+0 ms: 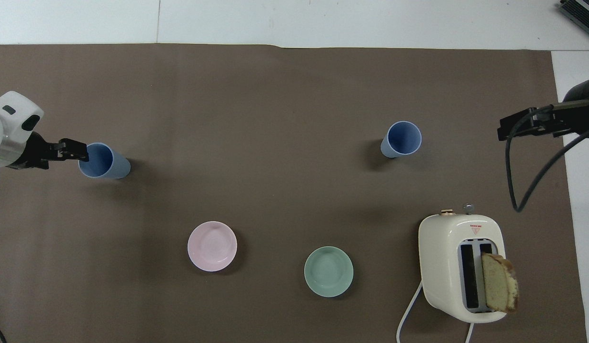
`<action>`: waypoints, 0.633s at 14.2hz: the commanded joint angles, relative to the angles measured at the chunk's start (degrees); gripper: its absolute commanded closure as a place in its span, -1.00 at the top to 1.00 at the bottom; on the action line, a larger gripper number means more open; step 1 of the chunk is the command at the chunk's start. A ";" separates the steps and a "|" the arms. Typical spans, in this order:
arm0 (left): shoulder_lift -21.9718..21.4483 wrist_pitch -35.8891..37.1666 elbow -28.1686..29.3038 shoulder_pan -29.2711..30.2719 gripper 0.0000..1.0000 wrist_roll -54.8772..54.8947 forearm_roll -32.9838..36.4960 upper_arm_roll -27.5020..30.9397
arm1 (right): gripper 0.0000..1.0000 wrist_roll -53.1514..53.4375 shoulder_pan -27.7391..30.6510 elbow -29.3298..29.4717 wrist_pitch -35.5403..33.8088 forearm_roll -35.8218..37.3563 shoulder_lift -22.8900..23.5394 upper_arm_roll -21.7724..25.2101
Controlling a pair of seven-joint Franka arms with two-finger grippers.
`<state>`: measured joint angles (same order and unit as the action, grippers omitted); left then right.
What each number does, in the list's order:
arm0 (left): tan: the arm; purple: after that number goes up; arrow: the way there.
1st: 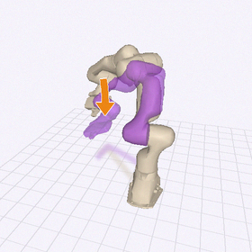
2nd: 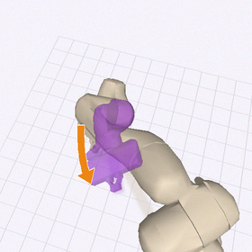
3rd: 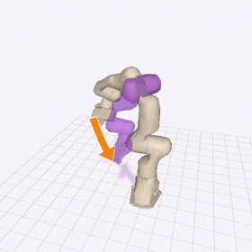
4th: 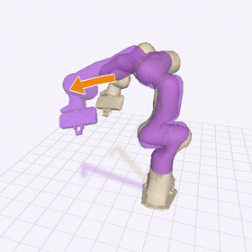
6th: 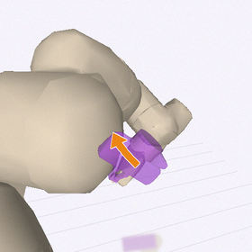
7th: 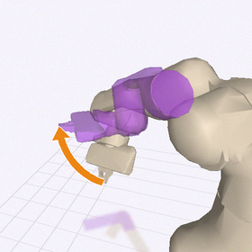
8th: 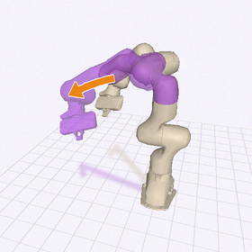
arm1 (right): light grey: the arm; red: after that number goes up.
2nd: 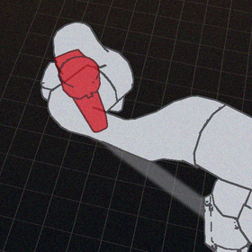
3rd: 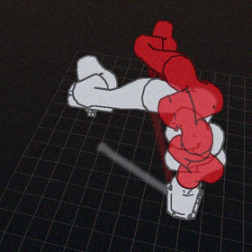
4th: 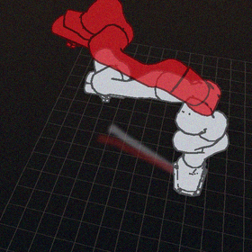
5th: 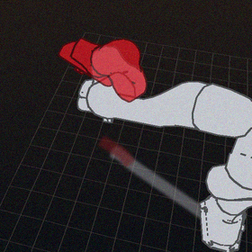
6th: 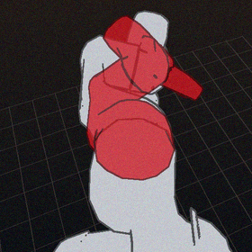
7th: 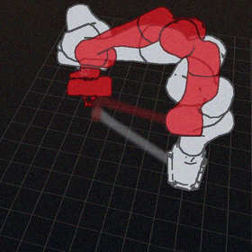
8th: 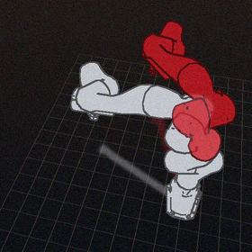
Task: Stack blue cups with both arms
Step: 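Reach the left gripper to the nearby blue cup and grasp it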
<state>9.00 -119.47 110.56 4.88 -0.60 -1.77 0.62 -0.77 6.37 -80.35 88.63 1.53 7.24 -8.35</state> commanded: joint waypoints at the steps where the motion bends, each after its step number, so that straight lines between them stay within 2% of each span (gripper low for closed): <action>1: -1.00 -2.61 2.81 0.05 1.00 -0.81 0.10 -0.36 | 1.00 -1.51 0.75 -1.48 -0.04 -0.21 -1.35 -0.26; 4: -0.03 -6.74 5.44 -0.31 1.00 -0.90 0.10 -0.45 | 1.00 -1.51 0.75 -1.48 -0.04 -0.21 -1.35 -0.35; 5: -0.12 -6.74 5.54 -0.13 0.54 -0.90 0.01 -0.45 | 1.00 -1.51 0.75 -1.48 -0.04 -0.21 -1.35 -0.26; 6: -0.12 -6.66 5.54 -0.13 -0.28 -0.90 0.01 -0.45 | 1.00 -1.51 0.75 -1.48 -0.04 -0.21 -1.35 -0.26; 7: -0.03 -6.57 5.45 -0.05 -0.99 -0.72 -0.16 -0.45 | 1.00 -1.51 0.75 -1.48 -0.04 -0.21 -1.35 -0.35; 9: 0.14 -6.48 4.93 -0.48 -1.00 -0.80 -0.16 -0.45 | 1.00 -1.51 0.75 -1.48 -0.04 -0.21 -1.35 -0.35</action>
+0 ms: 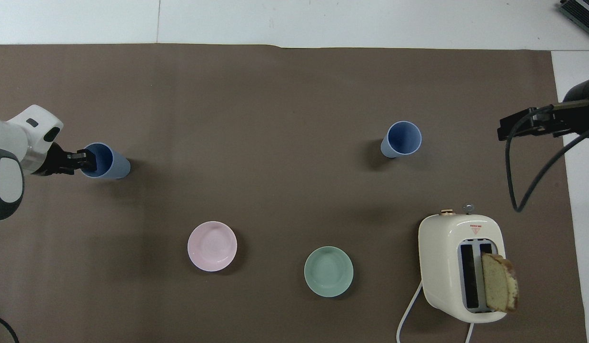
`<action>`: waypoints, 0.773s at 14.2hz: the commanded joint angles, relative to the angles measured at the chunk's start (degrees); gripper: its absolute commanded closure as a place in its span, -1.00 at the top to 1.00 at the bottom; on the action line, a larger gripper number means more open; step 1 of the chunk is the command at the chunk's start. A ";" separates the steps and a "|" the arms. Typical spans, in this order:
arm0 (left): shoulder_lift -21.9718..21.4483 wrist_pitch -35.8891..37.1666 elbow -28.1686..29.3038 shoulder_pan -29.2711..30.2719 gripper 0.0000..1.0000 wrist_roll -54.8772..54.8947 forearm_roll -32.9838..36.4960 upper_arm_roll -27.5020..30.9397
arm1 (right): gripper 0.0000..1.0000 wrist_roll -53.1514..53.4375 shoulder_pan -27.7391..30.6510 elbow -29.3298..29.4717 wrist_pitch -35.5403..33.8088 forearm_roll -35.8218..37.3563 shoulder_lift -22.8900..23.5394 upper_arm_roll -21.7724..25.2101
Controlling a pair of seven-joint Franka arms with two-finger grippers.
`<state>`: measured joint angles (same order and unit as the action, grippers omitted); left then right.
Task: Stack blue cups with both arms
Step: 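Reach the left gripper to the nearby blue cup and grasp it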
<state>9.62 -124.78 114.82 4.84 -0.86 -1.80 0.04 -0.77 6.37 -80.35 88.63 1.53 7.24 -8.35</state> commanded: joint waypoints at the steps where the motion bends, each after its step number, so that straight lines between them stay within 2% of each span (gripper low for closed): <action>1: -0.21 -1.17 0.14 -0.44 -1.00 -0.54 -0.14 0.04 | 1.00 -1.51 0.75 -1.48 -0.04 -0.21 -1.35 -0.26; 7: 1.02 4.70 -9.08 -0.70 -1.00 -1.85 -2.86 -0.13 | 1.00 -1.51 0.75 -1.48 -0.04 -0.21 -1.35 -0.26; 9: 0.58 6.91 -11.80 -2.01 -1.00 -7.63 -3.04 -1.00 | 1.00 -1.51 0.75 -1.48 -0.04 -0.21 -1.35 -0.26; 11: 0.23 7.44 -13.04 -5.87 -1.00 -15.70 -3.04 -1.27 | 1.00 -1.51 0.75 -1.48 -0.04 -0.21 -1.35 -0.35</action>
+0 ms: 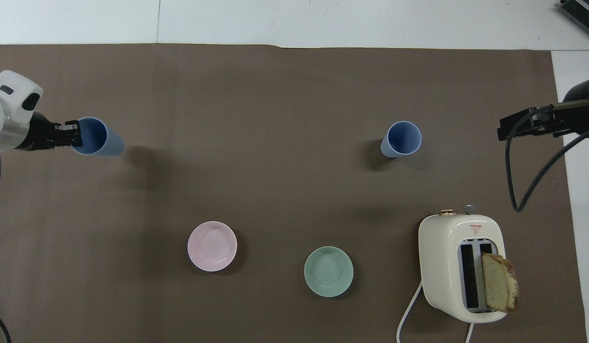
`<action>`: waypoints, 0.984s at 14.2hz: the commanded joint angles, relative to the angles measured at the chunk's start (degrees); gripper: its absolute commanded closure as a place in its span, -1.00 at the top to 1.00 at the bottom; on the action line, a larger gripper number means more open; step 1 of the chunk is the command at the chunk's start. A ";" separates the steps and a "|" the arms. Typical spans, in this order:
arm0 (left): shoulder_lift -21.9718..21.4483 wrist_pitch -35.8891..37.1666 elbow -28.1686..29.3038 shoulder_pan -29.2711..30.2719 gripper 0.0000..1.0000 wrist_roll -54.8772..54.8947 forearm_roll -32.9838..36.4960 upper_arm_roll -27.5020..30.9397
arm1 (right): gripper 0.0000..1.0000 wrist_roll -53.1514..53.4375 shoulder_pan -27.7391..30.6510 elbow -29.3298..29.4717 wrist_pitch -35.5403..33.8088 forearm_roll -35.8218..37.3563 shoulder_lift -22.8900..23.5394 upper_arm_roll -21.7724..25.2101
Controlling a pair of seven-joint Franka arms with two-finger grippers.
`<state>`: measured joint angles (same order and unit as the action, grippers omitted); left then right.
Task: Stack blue cups with both arms
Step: 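Carry the blue cup with the left gripper toward the table center and set it down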
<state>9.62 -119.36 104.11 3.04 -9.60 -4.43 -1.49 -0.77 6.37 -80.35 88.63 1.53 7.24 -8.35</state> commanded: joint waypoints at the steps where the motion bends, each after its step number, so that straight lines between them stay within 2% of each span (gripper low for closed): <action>1: 0.22 1.94 -2.51 -6.79 -1.00 -11.18 -0.23 0.35 | 1.00 -1.51 0.75 -1.48 -0.04 -0.21 -1.35 -0.35; 4: 0.13 1.42 -2.77 -15.40 -1.00 -23.05 0.21 0.35 | 1.00 -1.51 0.75 -1.48 -0.04 -0.21 -1.35 -0.26; 8: 1.10 -0.16 -1.63 -25.52 -1.00 -32.04 0.38 0.35 | 1.00 -1.51 0.75 -1.48 -0.04 -0.21 -1.35 -0.35; 14: 3.99 -9.30 1.35 -33.44 -1.00 -37.85 1.70 0.35 | 1.00 -1.42 0.75 -1.48 -0.04 -0.12 -1.35 -0.17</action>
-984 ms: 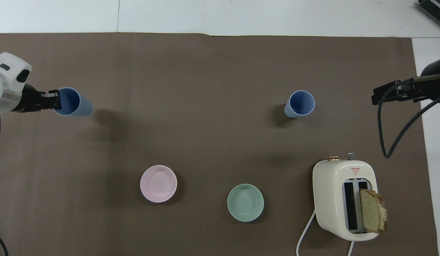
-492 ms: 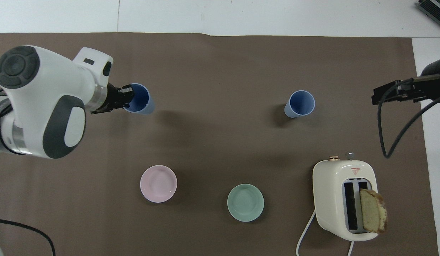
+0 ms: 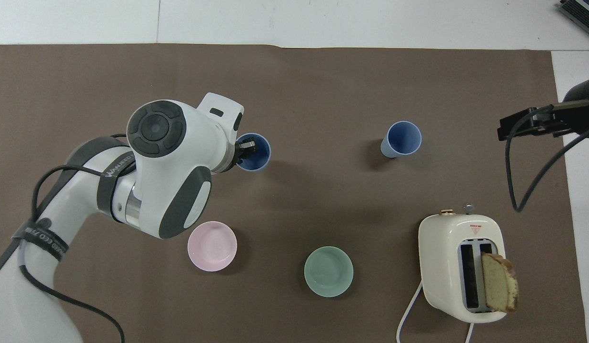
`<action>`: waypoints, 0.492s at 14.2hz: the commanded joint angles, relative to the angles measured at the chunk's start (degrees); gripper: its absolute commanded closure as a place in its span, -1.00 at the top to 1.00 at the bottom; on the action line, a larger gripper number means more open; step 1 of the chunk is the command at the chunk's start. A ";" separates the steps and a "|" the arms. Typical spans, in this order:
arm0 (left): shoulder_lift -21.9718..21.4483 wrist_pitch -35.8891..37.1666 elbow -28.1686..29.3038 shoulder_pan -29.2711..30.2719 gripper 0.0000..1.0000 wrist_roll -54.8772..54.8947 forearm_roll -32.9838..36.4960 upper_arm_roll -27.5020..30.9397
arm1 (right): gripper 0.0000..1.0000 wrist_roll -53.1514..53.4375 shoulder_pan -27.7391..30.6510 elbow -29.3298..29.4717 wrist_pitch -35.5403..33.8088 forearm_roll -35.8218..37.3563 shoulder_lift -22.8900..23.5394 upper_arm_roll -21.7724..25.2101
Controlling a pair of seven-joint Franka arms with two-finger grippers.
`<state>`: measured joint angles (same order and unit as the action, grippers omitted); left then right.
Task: Stack blue cups with both arms
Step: 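Carry the blue cup with the left gripper toward the table center and set it down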
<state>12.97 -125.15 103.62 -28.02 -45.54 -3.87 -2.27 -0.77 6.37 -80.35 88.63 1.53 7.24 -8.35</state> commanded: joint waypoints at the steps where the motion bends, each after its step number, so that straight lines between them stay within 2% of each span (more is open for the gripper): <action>1: 0.83 -3.95 2.28 -3.08 -1.00 -1.92 1.49 1.04 | 1.00 -1.51 0.84 -1.48 -0.04 -0.21 -1.35 -0.09; 5: 1.10 -6.42 4.22 -4.58 -1.00 -1.92 1.85 1.04 | 1.00 -1.51 0.75 -1.48 -0.04 -0.21 -1.35 -0.18; 7: 2.58 -8.08 4.31 -5.38 -1.00 -1.92 2.11 1.04 | 1.00 -1.51 0.84 -1.48 -0.04 -0.21 -1.35 -0.18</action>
<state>15.06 -130.42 106.66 -31.73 -46.43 -3.19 -2.26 -0.77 6.39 -80.35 88.63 1.53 7.24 -8.24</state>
